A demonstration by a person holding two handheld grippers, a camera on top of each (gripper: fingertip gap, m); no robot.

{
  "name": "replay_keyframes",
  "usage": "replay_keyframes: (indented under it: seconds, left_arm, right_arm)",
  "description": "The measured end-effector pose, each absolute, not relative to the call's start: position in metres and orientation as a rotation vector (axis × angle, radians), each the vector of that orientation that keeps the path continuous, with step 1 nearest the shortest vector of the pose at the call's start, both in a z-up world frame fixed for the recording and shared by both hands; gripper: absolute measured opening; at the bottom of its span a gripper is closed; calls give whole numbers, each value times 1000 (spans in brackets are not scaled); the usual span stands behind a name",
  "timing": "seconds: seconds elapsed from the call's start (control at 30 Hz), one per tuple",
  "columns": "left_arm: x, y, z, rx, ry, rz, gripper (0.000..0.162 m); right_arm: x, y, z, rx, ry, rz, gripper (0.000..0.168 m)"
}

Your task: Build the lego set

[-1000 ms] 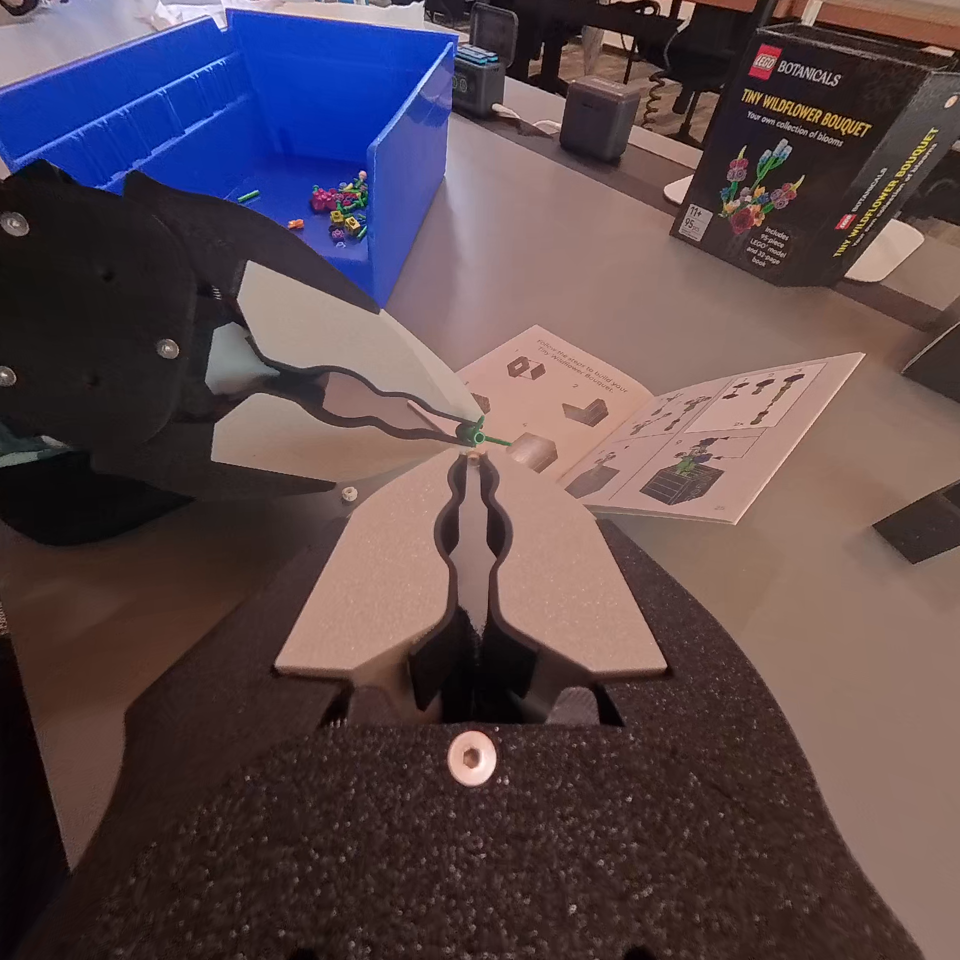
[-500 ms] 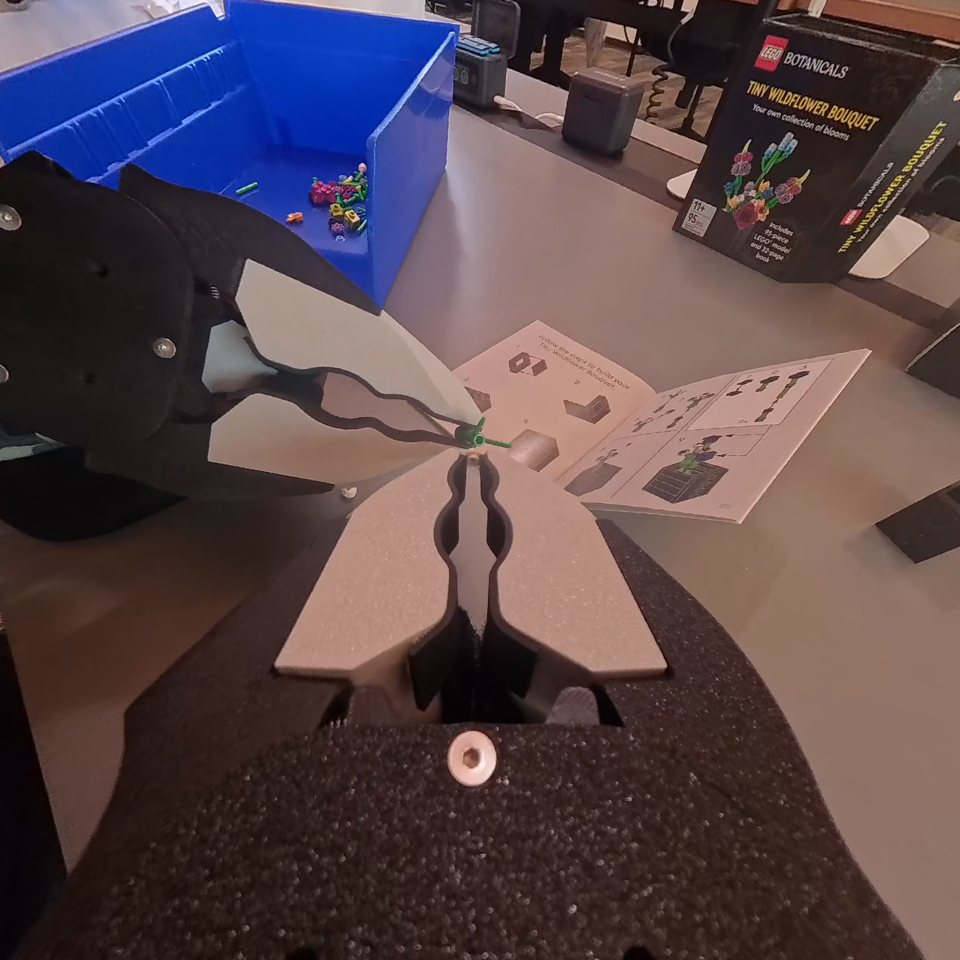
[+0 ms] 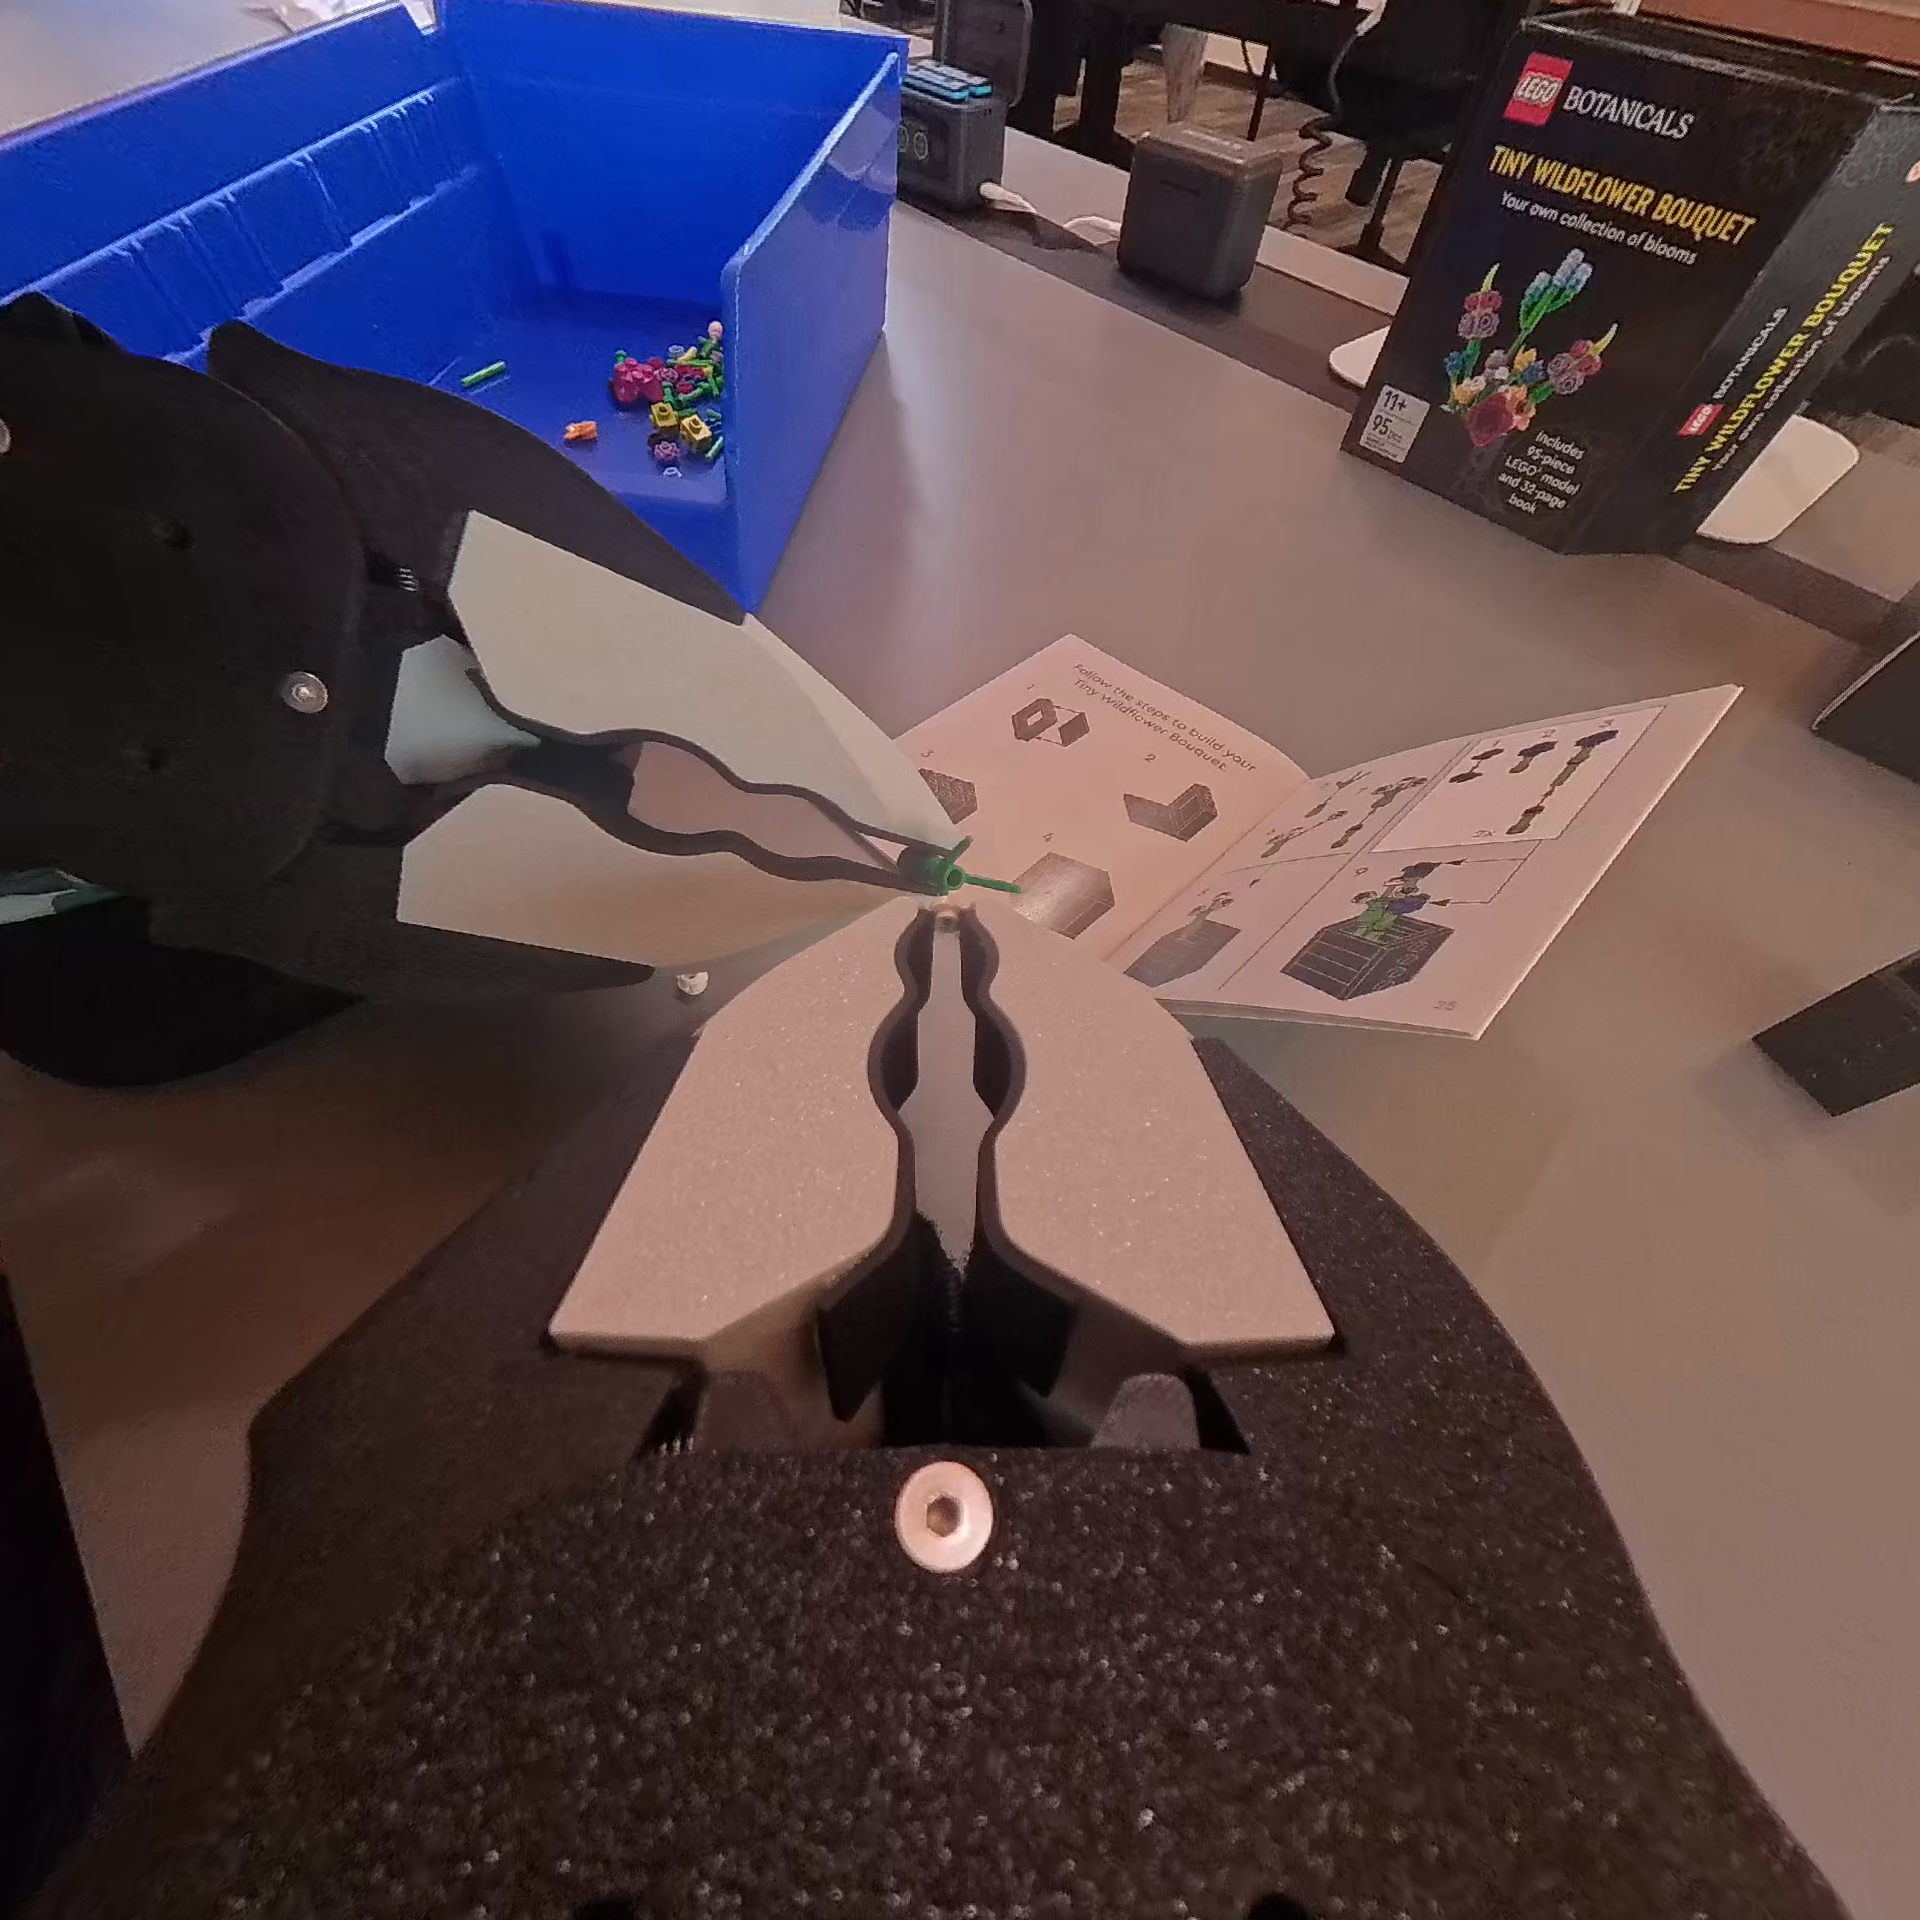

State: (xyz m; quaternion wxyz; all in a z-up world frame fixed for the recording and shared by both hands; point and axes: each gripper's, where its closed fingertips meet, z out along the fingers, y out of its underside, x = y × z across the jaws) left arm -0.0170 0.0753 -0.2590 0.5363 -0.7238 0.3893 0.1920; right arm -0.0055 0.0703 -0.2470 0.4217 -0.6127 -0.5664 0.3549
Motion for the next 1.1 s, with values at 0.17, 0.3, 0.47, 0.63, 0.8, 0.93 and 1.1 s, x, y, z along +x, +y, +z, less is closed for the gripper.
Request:
replay_keyframes:
  seconds: [0.17,0.3,0.47,0.63,0.8,0.93,1.1]
  left_arm:
    - [-20,77,-255,-1718,900,438,7]
    - [-33,79,-230,-1677,722,301,7]
    - [-58,70,-197,-1576,395,-42,7]
    - [-63,63,-178,-1467,297,-189,7]
    - [-60,62,-179,-1468,316,-183,7]
    - [-61,63,-181,-1479,304,-207,7]
    - [-59,63,-182,-1482,303,-220,7]
  right_arm:
    - [-7,70,-241,-1509,-1413,913,5]
    - [-7,70,-218,-1475,-1356,1074,10]
    - [-7,60,-244,-1514,-1622,1023,14]
    - [-16,26,-272,-1496,-1913,999,14]
    - [-25,4,-293,-1435,-2036,896,14]
    - [-32,5,-301,-1504,-2004,876,14]
    - [-34,9,-307,-1528,-1985,856,8]
